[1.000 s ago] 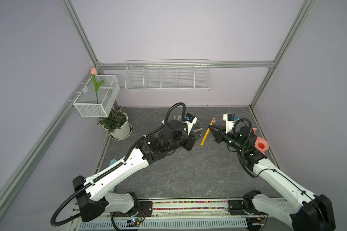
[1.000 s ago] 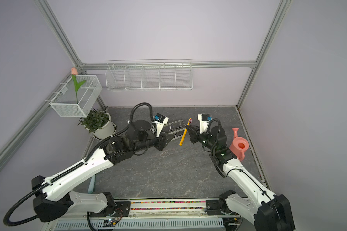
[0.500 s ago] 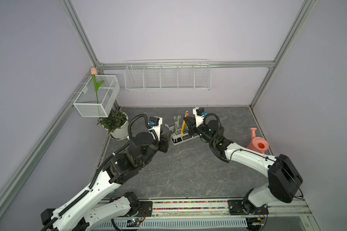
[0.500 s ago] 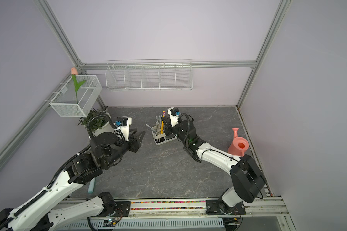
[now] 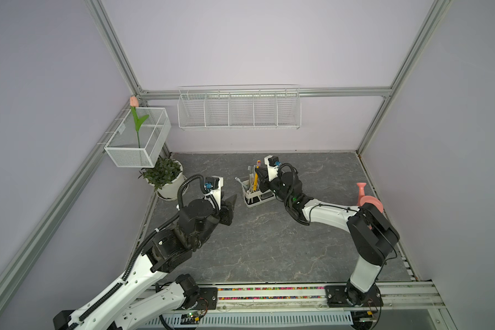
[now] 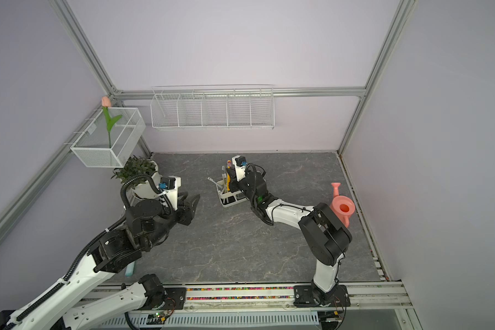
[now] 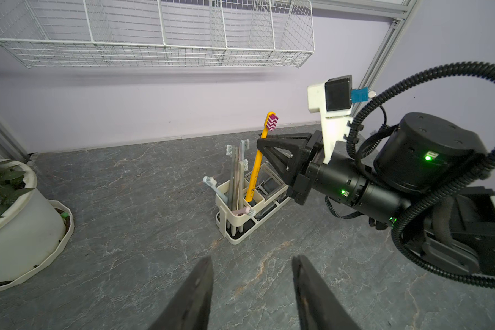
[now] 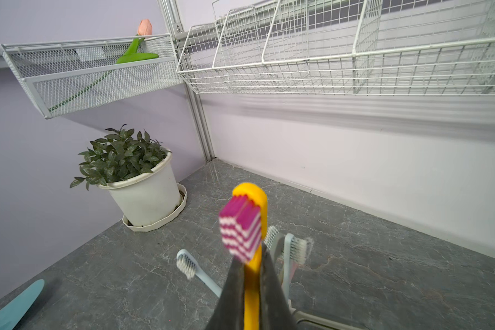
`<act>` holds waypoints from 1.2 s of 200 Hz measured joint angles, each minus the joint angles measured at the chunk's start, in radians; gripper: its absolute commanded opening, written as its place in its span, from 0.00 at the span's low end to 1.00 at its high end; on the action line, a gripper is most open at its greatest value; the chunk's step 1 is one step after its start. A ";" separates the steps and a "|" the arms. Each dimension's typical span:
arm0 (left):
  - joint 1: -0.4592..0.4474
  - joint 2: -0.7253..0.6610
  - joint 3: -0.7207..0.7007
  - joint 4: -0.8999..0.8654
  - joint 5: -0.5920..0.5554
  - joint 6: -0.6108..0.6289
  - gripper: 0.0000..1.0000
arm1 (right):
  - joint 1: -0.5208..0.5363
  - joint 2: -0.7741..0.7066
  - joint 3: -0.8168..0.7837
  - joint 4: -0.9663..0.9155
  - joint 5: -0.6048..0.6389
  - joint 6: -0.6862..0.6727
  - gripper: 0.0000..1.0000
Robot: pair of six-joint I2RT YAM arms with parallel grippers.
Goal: Place the toothbrush into the toothbrush holder
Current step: Place the toothbrush in the toothbrush holder.
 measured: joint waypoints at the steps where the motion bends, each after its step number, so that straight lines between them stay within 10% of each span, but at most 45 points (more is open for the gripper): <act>1: 0.000 -0.001 -0.001 0.000 0.000 0.000 0.49 | 0.000 0.000 0.000 0.000 0.000 0.000 0.07; 240: 0.006 -0.046 -0.056 0.072 0.031 0.011 0.48 | 0.011 0.074 -0.011 0.035 0.067 -0.057 0.07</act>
